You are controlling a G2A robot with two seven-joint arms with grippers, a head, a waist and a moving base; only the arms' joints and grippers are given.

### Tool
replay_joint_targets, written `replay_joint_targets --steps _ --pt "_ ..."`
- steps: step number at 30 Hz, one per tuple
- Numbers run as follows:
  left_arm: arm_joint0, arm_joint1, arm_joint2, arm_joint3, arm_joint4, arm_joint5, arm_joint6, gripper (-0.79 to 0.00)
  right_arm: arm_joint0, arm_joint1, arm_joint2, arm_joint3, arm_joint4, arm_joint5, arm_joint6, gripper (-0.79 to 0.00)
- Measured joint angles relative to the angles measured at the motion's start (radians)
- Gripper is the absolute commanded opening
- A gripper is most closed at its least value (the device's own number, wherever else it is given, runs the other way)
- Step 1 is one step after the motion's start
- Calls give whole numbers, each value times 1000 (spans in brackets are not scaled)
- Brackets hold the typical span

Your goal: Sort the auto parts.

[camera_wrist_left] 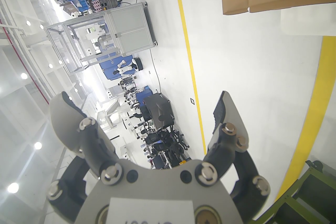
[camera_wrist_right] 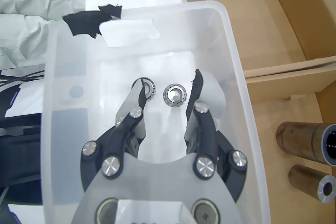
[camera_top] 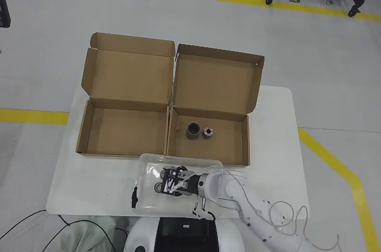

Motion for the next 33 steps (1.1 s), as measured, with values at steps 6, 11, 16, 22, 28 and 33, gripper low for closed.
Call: replay_joint_targets --steps 6,11,16,22,28,33 --pt "0 0 0 0 0 0 0 0 10 -11 -33 39 -40 70 36 -449" --pt "0 0 0 0 0 0 0 0 23 -19 -55 60 -72 100 75 -456" --pt "0 0 0 0 0 0 0 0 42 -28 -80 86 -98 108 90 -446" --pt "0 0 0 0 0 0 0 0 64 -39 -89 128 -78 104 73 -449" --pt "0 0 0 0 0 0 0 0 91 -51 -105 164 -64 86 65 -440" --pt "0 0 0 0 0 0 0 0 121 -66 -125 193 -46 70 60 -425"
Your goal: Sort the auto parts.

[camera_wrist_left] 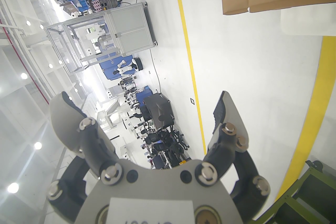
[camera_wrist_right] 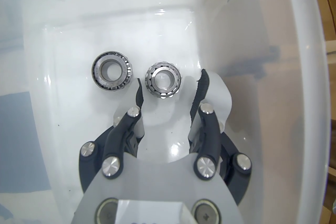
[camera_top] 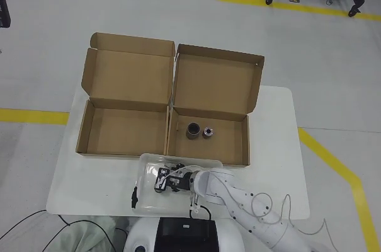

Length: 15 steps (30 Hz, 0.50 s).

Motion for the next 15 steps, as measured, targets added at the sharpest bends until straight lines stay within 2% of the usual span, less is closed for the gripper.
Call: replay_joint_targets --steps 4,5,6,8,10,11,15 --pt "0 0 0 0 0 0 0 0 19 -11 -15 21 10 -7 -1 -440" --pt "0 0 0 0 0 0 0 0 22 -13 -17 26 12 -8 -1 -517" --pt "0 0 0 0 0 0 0 0 25 -15 -19 30 14 -9 -1 -557" --pt "0 0 0 0 0 0 0 0 31 -19 -23 38 17 -12 -4 -711" --pt "0 0 0 0 0 0 0 0 35 -21 -24 45 20 -14 -7 -763" --pt "0 0 0 0 0 0 0 0 36 -22 -25 48 21 -15 -7 -785" --pt "0 0 0 0 0 0 0 0 40 -26 -25 57 23 -16 -9 -785"
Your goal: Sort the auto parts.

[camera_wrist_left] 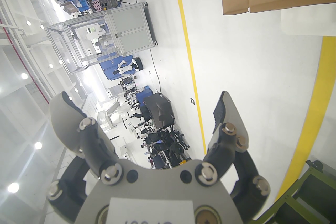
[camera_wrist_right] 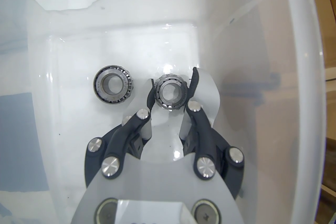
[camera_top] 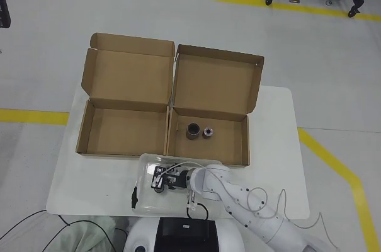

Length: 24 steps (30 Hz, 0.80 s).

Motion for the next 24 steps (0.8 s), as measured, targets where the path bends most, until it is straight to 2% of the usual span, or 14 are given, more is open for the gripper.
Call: replay_joint_targets --steps 6,15,24 --pt "0 0 0 0 0 0 0 0 -13 5 14 -25 -12 5 -31 -785" --pt "0 0 0 0 0 0 0 0 -76 35 70 -120 -35 -33 -111 -785" --pt "0 0 0 0 0 0 0 0 -132 67 147 -159 25 -136 -318 -785"
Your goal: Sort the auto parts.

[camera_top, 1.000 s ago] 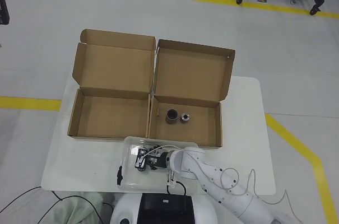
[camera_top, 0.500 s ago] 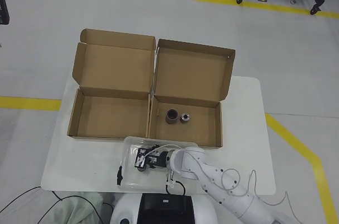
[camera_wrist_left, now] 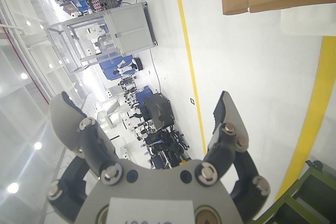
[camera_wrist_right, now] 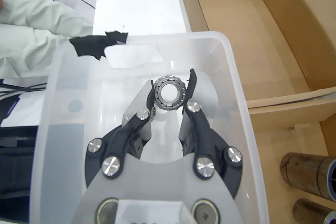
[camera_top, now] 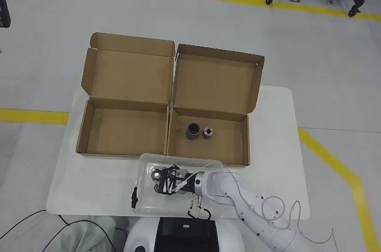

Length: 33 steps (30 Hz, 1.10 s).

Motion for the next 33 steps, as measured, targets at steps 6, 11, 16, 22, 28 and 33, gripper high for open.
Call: replay_joint_targets --steps 6,11,16,22,28,33 --pt "0 0 0 0 0 0 0 0 3 2 20 6 87 -59 -106 -785" --pt "0 0 0 0 0 0 0 0 34 -2 44 37 219 -137 -190 -785" --pt "0 0 0 0 0 0 0 0 73 -5 67 38 355 -222 -237 -785" --pt "0 0 0 0 0 0 0 0 116 -12 93 28 493 -274 -304 -785" --pt "0 0 0 0 0 0 0 0 134 -17 116 2 548 -292 -351 -785" --pt "0 0 0 0 0 0 0 0 117 -17 153 1 580 -326 -448 -785"
